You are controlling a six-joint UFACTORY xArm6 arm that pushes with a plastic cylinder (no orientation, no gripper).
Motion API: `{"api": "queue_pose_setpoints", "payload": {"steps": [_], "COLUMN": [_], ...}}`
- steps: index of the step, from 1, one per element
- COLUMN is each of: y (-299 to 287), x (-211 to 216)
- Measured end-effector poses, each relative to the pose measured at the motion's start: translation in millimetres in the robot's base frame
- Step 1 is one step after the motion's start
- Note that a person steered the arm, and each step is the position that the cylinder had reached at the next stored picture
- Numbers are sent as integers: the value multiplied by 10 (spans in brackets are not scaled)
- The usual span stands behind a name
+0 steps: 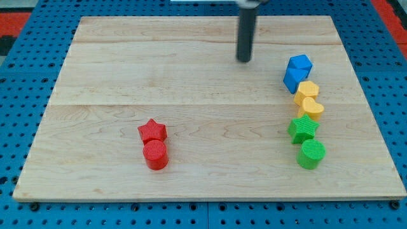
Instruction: Push the blue cube towards the red star
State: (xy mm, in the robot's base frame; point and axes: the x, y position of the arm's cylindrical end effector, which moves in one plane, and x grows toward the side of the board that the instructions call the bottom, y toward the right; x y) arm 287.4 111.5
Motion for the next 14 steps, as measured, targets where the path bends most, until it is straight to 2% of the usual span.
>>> {"api": "queue_pose_setpoints", "payload": {"steps": [1, 2, 3, 5, 6, 8, 10, 11, 12, 13, 14], "y": [1049, 1183, 678, -578, -813, -386, 465, 579, 319, -481, -980], "x": [-136, 418, 851, 902, 904, 500, 453, 35, -201, 592, 1378]}}
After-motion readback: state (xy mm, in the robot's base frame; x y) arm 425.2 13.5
